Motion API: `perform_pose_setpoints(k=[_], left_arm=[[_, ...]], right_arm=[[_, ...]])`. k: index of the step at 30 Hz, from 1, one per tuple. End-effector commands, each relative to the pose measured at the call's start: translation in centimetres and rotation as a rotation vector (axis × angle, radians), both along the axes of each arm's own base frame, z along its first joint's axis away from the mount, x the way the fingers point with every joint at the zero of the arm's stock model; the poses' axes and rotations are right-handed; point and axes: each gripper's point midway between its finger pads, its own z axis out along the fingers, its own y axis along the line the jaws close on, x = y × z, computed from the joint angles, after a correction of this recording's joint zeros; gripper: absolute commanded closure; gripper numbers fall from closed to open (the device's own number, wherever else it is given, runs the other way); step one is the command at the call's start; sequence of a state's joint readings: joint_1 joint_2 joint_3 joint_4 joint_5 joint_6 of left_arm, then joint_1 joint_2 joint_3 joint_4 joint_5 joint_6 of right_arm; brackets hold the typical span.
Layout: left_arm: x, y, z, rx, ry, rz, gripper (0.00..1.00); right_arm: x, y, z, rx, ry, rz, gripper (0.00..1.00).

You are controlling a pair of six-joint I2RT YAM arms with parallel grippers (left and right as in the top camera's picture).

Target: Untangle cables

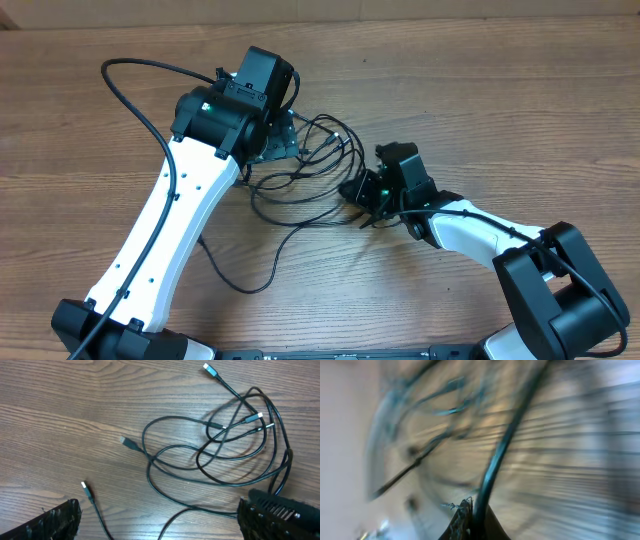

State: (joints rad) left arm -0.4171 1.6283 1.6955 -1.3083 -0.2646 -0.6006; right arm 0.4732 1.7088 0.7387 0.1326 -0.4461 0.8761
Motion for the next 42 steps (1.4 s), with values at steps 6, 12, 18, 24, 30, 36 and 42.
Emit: perform_pose_setpoints(k=[6,12,18,24,30,36,42], left_arm=[[0.0,-0.1,0.1,-0.011,-0.006,0.009,0.01],[0.0,-0.1,0.1,-0.011,-0.006,0.009,0.0],[0.0,-0.1,0.1,-0.011,-0.005,0.009,0.0],[0.0,-0.1,0.1,-0.011,-0.006,0.009,0.0],[0.0,-0.1,0.1,-0.011,-0.005,0.009,0.01],[0.0,-0.1,0.1,-0.011,-0.005,0.009,0.0],[0.0,-0.1,0.1,-0.011,-0.006,0.009,0.0]], right_arm=[[0.4,-0.2,14.0,0.352,-0.286,0.189,0.96],[-2.4,-2.9,29.3,0.508,-0.761,0.207,0.96],[-5.3,-6.9,39.0,0.626,-1.037,0.073,0.96],[-7.6,-9.5,45.0,0.752,-1.164,0.018,0.96],[-8.7,-11.8,50.5,0.896,-1.229,-0.099,0.96],[-9.7,-16.0,56.3,1.04,-1.347,-0.324,0.96],[-12.3,-18.7,60.6,1.126,-1.473,-0.417,0.96]])
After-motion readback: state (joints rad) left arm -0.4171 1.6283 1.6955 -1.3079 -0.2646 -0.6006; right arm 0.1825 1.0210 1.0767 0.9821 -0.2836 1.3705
